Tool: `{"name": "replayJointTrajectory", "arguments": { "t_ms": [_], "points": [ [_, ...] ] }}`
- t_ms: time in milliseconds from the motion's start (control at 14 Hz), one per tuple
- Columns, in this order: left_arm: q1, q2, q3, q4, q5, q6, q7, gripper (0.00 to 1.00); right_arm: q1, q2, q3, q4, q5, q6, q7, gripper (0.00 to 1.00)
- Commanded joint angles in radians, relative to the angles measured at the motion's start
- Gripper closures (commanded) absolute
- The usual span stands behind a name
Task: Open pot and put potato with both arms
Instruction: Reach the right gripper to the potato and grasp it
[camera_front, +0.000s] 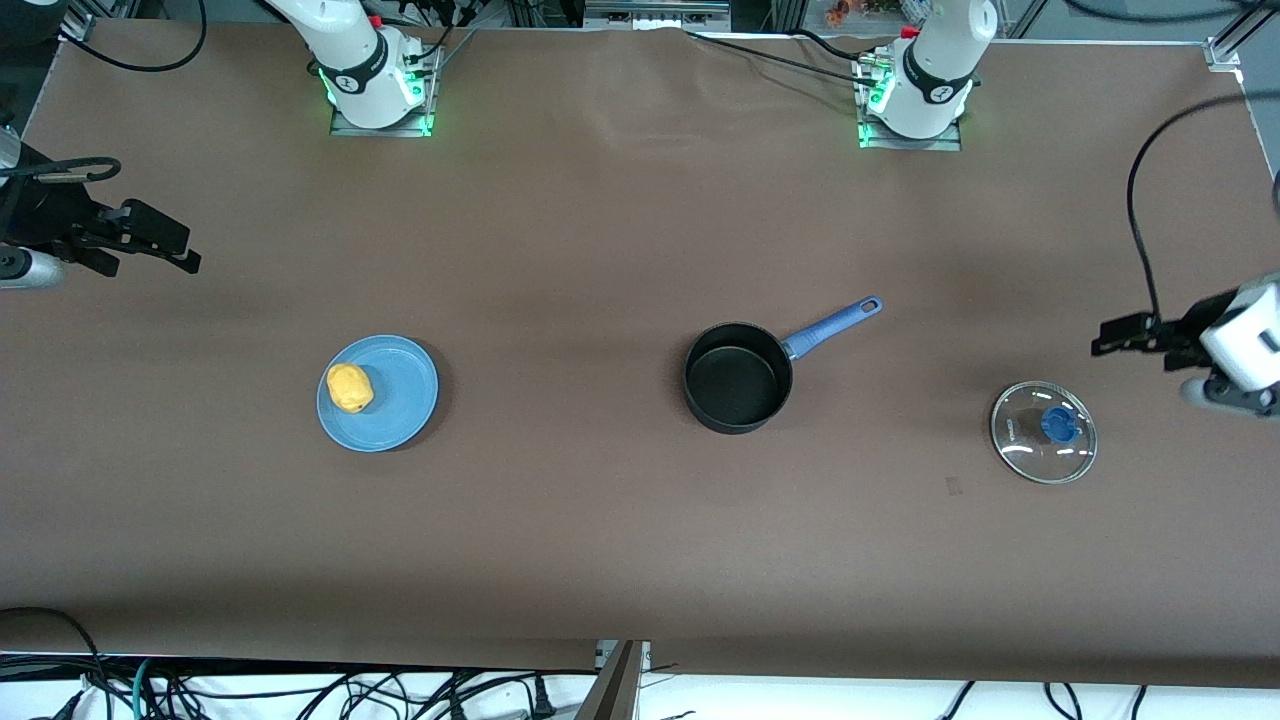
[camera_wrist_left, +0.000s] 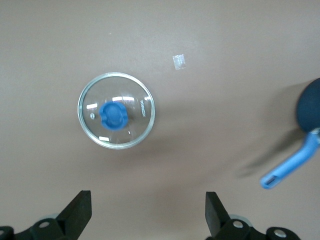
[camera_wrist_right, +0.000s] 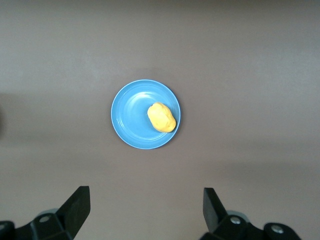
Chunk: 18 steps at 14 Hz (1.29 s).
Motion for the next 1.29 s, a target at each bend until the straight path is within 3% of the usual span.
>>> {"name": "replayJointTrajectory", "arguments": {
  "t_ms": [0,71,214,500,643,857,1214],
  "points": [
    [-0.009,-0.083,-0.018,-0.008,0.016,-0.076,-0.084,0.0,0.014,0.159,0.013,0.014,-0.008,-0.021,-0.025,0.0],
    [-0.02,-0.104,-0.024,-0.005,0.019,-0.11,-0.102,0.0,0.048,0.187,0.012,0.011,-0.025,-0.062,-0.009,0.0],
    [-0.046,-0.112,-0.045,0.059,0.1,-0.191,-0.137,0.0,0.056,0.247,0.01,-0.002,-0.036,-0.012,-0.036,0.0],
    [-0.047,-0.112,-0.07,0.086,0.069,-0.251,-0.263,0.0,0.111,0.422,0.012,-0.113,-0.07,0.35,-0.134,0.0],
    [-0.047,-0.105,-0.07,0.087,0.058,-0.251,-0.268,0.0,0.14,0.441,0.012,-0.16,-0.112,0.447,-0.166,0.0],
    [-0.043,-0.073,-0.07,0.128,0.042,-0.253,-0.266,0.0,0.143,0.456,0.012,-0.217,-0.177,0.484,-0.192,0.0],
    [-0.052,-0.048,-0.072,0.155,0.042,-0.251,-0.259,0.0,0.14,0.493,0.009,-0.214,-0.263,0.533,-0.211,0.0]
  ]
}}
